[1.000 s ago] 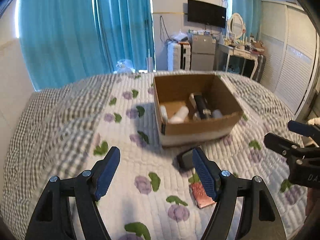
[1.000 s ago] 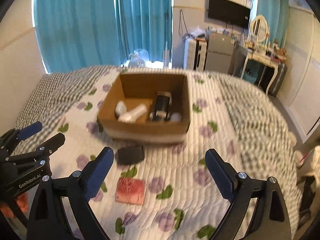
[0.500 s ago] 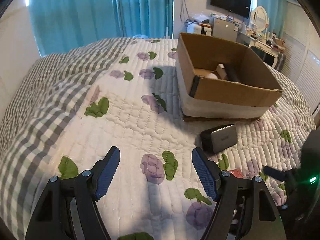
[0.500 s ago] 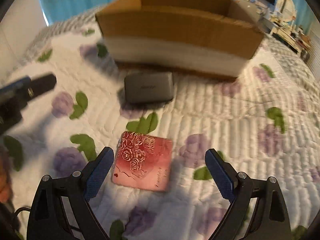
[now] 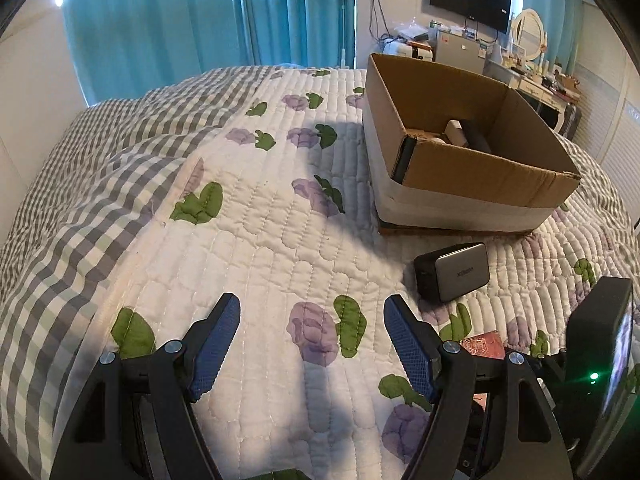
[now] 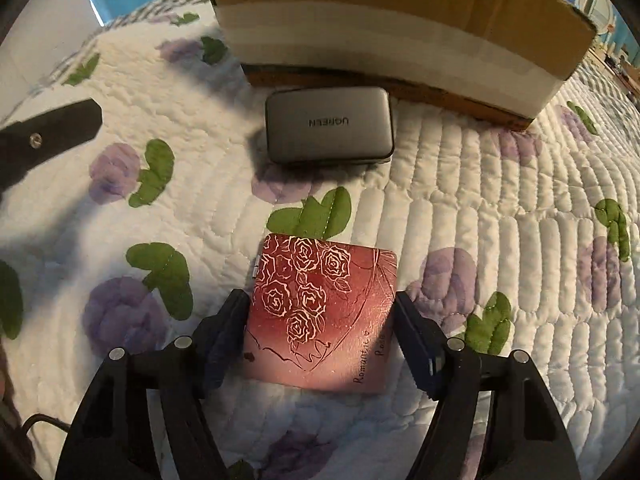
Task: Organize rigid objects
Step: 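Grasp the red rose-patterned card with the right tool and lift it, then grasp the grey UGREEN case with the left tool while the right tool holds the card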
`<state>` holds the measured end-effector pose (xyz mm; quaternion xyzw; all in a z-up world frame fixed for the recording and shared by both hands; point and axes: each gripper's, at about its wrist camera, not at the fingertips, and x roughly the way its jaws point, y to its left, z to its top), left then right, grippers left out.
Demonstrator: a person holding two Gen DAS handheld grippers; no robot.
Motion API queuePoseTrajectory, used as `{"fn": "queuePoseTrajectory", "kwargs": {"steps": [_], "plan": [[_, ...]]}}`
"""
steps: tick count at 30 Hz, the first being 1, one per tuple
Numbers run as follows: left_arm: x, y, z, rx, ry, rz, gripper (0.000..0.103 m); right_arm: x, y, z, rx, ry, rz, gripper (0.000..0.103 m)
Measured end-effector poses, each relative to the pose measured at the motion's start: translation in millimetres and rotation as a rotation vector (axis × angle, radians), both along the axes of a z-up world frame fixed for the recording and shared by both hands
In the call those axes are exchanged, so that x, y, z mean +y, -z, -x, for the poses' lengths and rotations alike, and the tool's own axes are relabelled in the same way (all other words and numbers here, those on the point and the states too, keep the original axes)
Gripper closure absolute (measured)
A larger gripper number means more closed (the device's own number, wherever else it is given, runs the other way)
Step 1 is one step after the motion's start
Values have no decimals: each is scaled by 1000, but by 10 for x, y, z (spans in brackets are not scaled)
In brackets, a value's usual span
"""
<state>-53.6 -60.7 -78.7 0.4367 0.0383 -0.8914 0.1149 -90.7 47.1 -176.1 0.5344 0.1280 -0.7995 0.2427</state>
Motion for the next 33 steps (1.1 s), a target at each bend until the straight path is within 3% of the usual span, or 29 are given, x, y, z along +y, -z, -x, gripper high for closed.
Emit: {"fn": "queuePoseTrajectory", "kwargs": {"steps": [7,11,14,18,26,29,33], "plan": [[214,-163,35,-10,60,26,26,317,-486,-10,150,58,18,32],[419,-252,199,-3,96,2,26,555,-853,167,240,93,-4,32],[570,-208,402,-2,119,24,26,731,-983,378,259,119,-21,31],[737,-8,627,2,190,28,26,898,-954,725,225,163,-16,31],[871,535,992,-132,218,-76,26,964,-725,994,140,190,17,31],[871,590,1051,-104,251,-110,26,886,-696,1020,149,172,6,31],[927,647,1123,-100,298,-65,22,867,-613,993,136,167,-14,31]]}}
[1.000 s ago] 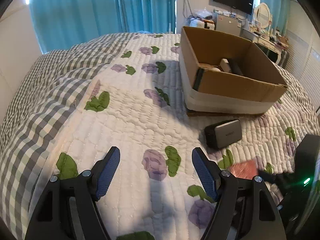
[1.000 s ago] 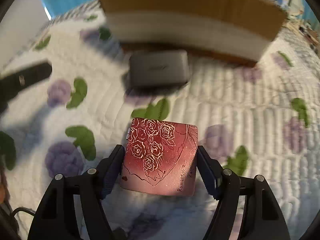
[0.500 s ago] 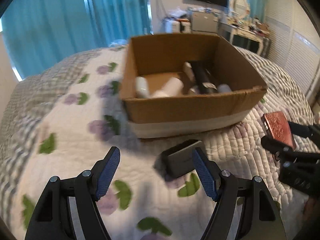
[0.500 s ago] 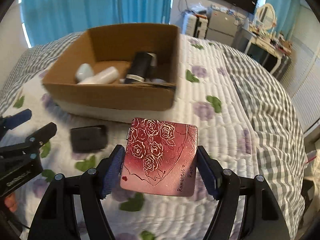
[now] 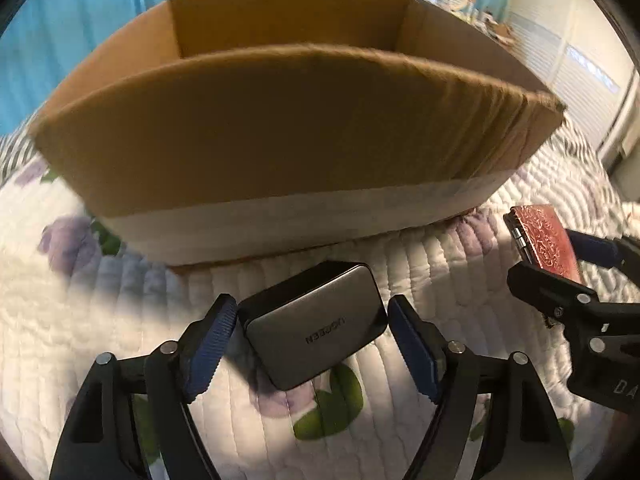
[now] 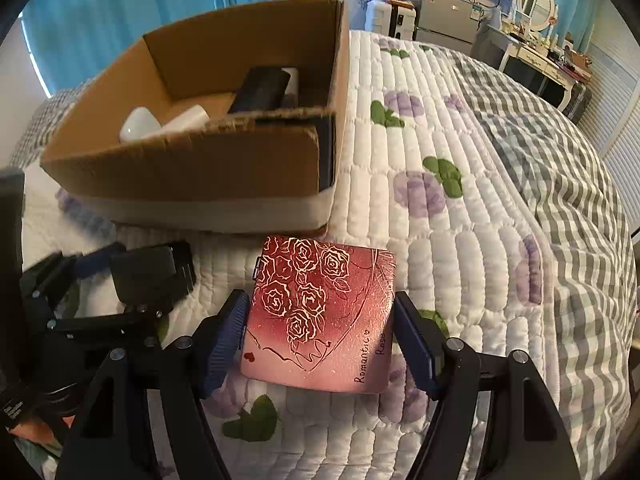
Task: Organize rigid objects
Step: 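Grasp the grey UGREEN case with the left tool while the right tool holds the card, then carry the grey case and red card over the box and open both tools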
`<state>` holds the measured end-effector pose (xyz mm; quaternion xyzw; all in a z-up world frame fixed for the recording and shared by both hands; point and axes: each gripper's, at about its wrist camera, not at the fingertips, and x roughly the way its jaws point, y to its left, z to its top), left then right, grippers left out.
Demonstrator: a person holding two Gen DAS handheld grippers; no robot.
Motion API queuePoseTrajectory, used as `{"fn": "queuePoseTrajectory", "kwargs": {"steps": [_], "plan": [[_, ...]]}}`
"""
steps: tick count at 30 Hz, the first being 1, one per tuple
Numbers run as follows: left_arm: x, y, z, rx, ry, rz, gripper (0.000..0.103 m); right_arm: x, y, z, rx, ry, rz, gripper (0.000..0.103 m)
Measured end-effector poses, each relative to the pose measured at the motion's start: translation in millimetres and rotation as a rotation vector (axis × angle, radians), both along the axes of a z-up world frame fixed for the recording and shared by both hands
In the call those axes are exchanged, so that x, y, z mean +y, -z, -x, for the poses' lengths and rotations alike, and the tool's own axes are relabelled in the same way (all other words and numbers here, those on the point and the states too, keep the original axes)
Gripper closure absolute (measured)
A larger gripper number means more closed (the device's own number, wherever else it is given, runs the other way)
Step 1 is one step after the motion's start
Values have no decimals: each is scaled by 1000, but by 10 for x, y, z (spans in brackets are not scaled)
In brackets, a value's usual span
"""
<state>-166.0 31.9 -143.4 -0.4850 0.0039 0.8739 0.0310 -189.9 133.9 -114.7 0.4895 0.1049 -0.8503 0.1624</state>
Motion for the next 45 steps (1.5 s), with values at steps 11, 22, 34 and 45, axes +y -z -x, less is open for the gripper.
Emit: {"fn": "queuePoseTrajectory", "kwargs": {"steps": [11,22,34,45], "plan": [[147,222,132,-36,107,178,24,62,19,37,-15,25,7,31],[13,39,-83,9,128,90,25,158,37,-25,-59,53,87,31],[-236,-391,-374,53,48,-71,26,163,-269,-242,1,43,153,31],[-280,-1500,-595,274,29,-92,26,42,-1194,-407,174,-10,183,31]]}}
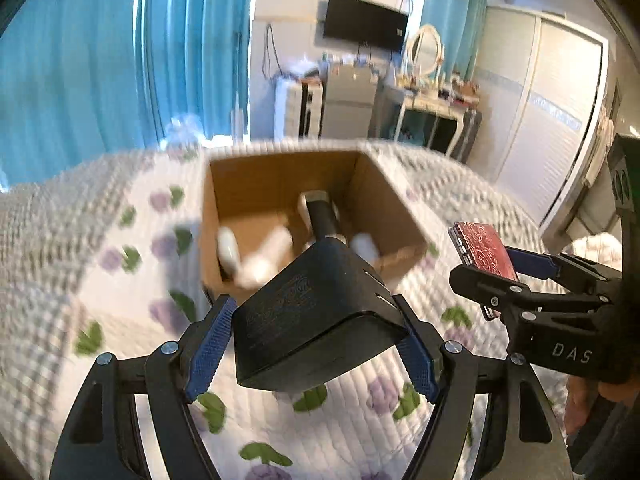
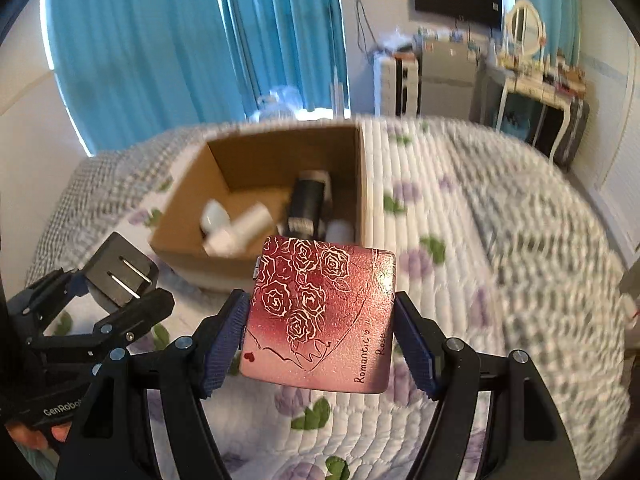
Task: Organize rigid objects
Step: 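Carry the grey case and red card over the box and open both tools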
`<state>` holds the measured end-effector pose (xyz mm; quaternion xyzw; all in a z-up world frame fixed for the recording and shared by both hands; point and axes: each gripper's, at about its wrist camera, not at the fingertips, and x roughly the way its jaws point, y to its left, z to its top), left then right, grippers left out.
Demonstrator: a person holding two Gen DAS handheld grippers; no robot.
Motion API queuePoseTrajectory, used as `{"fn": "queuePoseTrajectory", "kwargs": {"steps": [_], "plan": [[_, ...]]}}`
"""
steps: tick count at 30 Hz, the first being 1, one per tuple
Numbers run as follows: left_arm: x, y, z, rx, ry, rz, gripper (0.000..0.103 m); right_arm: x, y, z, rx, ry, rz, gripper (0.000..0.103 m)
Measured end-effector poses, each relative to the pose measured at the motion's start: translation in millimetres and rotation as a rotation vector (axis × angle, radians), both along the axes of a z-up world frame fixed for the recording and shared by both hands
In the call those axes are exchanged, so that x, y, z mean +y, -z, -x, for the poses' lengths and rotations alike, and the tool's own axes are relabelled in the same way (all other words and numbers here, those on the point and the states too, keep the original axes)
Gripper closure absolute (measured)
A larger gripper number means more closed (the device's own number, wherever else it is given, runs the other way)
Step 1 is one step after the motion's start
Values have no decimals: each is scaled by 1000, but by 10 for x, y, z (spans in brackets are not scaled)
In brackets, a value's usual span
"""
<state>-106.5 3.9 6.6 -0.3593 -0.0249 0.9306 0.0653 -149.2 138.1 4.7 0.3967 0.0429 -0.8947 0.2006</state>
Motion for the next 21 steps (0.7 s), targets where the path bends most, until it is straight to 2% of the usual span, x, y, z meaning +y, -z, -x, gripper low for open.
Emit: {"fn": "queuePoseTrajectory", "kwargs": {"steps": [5,10,15,21], "plan": [[-51,-484,-92,56,-5,-7,25,-83,-495,-141,79,-5,-6,31],[-71,-730,-232,49,-16,-11,25,-121,-817,-409,109,-12,-1,31],[-86,-682,-60,15,-23,-11,25,-159,-877,-458,110,-18,-15,31],[-80,-411,486,-27,-28,31,25,-356,-727,10,96,-25,-36,31]]}}
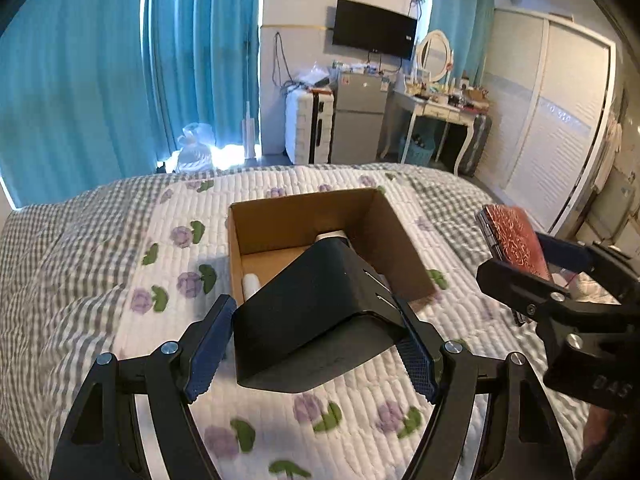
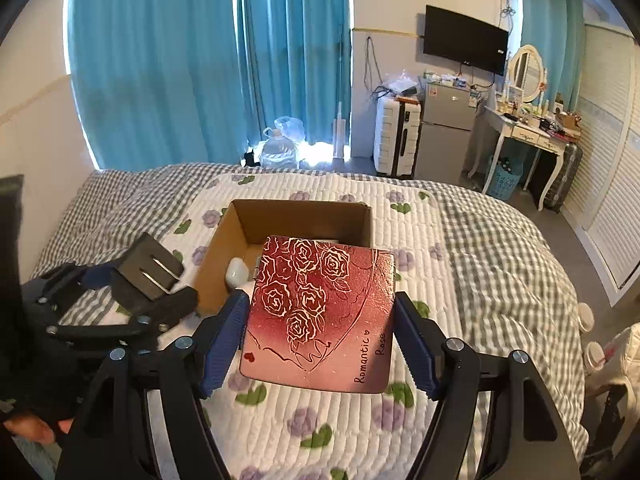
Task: Organize rigid objects
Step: 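Carry the grey case and red card over the box and open both tools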
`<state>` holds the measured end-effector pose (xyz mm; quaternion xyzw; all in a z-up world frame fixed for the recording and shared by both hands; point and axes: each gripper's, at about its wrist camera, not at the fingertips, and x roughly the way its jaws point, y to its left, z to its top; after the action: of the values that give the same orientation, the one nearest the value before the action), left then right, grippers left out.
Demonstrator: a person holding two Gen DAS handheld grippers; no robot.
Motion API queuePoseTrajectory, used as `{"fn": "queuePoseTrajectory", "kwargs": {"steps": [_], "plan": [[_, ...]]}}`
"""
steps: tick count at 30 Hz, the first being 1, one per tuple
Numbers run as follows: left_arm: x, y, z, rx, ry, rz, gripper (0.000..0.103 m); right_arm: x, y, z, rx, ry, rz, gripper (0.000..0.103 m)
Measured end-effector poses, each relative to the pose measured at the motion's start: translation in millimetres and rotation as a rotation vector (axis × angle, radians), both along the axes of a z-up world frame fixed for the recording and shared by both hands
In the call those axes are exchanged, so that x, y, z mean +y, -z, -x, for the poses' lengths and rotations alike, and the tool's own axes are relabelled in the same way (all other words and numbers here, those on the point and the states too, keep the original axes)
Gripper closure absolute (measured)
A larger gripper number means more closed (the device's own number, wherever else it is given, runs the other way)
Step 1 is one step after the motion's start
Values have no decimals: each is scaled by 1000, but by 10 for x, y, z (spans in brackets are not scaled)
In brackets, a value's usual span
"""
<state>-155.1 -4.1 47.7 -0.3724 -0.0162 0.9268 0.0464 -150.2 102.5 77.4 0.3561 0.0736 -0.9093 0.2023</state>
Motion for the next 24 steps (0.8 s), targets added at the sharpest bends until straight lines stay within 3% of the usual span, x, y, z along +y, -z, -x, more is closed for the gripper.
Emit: {"fn": "queuePoseTrajectory", "kwargs": {"steps": [8,15,19,24], "plan": [[-75,600,1009,-73,-24,2,25,-205,333,770,-40,6,0,31],[-98,925,1448,-82,10,28,25,-271,679,1379,-66,13,2,31],[-155,776,1382,-19,61,-82,23,-291,780,1507,-66,-5,18,31],[-175,699,1330,-13,-22,88,23,-328,821,1637,-71,-9,51,31]]}}
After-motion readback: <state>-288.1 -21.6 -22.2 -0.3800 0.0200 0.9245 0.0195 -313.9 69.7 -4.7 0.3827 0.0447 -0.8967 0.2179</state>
